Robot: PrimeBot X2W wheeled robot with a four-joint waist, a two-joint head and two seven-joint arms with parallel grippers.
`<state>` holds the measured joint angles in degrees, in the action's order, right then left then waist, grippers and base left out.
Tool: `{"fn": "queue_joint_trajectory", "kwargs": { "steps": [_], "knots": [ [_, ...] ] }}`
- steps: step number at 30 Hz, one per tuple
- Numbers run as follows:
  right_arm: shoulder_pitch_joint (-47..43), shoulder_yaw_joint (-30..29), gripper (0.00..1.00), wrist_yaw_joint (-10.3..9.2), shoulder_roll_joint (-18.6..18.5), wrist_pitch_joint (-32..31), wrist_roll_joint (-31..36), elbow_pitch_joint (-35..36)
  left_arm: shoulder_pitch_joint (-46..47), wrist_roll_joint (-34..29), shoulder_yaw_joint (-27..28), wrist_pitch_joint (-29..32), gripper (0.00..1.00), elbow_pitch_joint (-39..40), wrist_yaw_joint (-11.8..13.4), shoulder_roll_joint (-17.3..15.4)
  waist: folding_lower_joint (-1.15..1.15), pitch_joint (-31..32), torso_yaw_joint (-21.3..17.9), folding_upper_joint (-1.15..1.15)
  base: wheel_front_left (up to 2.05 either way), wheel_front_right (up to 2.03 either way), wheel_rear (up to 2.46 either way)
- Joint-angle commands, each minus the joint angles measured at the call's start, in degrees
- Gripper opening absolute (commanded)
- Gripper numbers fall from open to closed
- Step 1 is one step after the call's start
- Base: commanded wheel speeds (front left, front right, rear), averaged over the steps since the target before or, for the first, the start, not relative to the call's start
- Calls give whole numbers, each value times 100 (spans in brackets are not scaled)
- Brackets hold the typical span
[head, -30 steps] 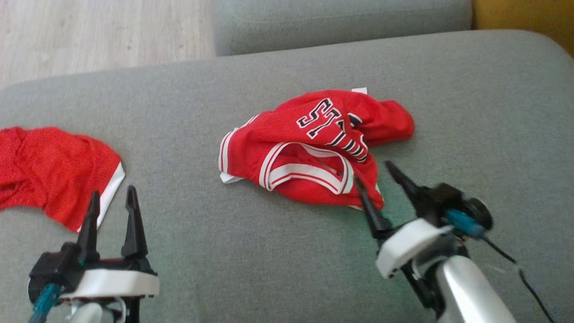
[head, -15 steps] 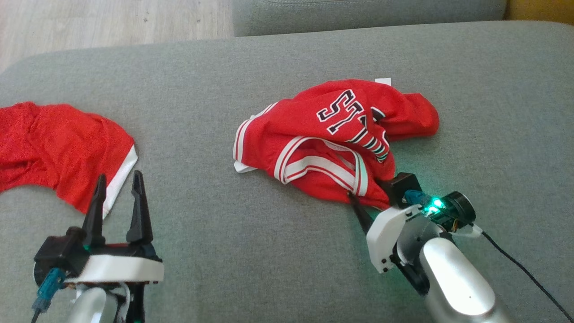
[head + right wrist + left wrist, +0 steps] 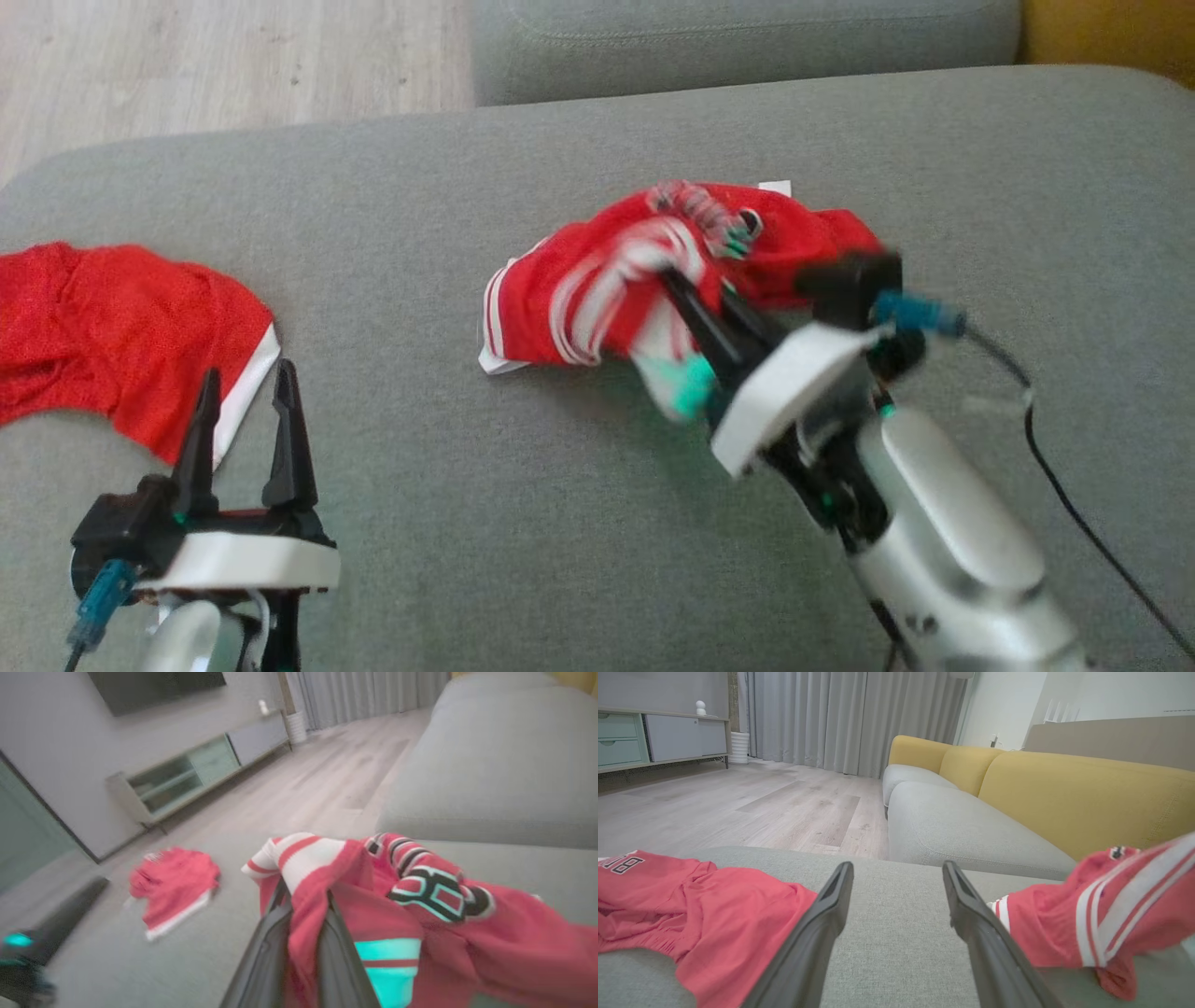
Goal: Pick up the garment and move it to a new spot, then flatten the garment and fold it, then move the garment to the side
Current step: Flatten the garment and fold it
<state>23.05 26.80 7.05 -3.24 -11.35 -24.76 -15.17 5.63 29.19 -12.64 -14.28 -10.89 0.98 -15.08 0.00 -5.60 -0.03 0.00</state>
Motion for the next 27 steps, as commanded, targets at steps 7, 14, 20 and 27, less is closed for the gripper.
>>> {"fn": "queue_joint_trajectory", "kwargs": {
  "steps": [7,14,20,27],
  "knots": [
    [1517,571,0,44,35,-48,-2376,761,166,-41,284,-67,100,191,-45,-78,0,64,-75,0,0,0,0],
    [3054,763,0,44,36,900,-3898,652,140,-102,208,-69,100,142,-112,-41,0,123,-58,0,0,0,0],
    [3529,409,0,44,29,1428,-3861,-68,86,-117,211,-71,100,150,-115,3,0,170,-92,0,0,0,0],
    [2829,-450,0,44,-325,1334,-2951,-1459,97,-123,238,-71,100,205,-158,30,0,5,-50,0,0,0,0]
  ]
}}
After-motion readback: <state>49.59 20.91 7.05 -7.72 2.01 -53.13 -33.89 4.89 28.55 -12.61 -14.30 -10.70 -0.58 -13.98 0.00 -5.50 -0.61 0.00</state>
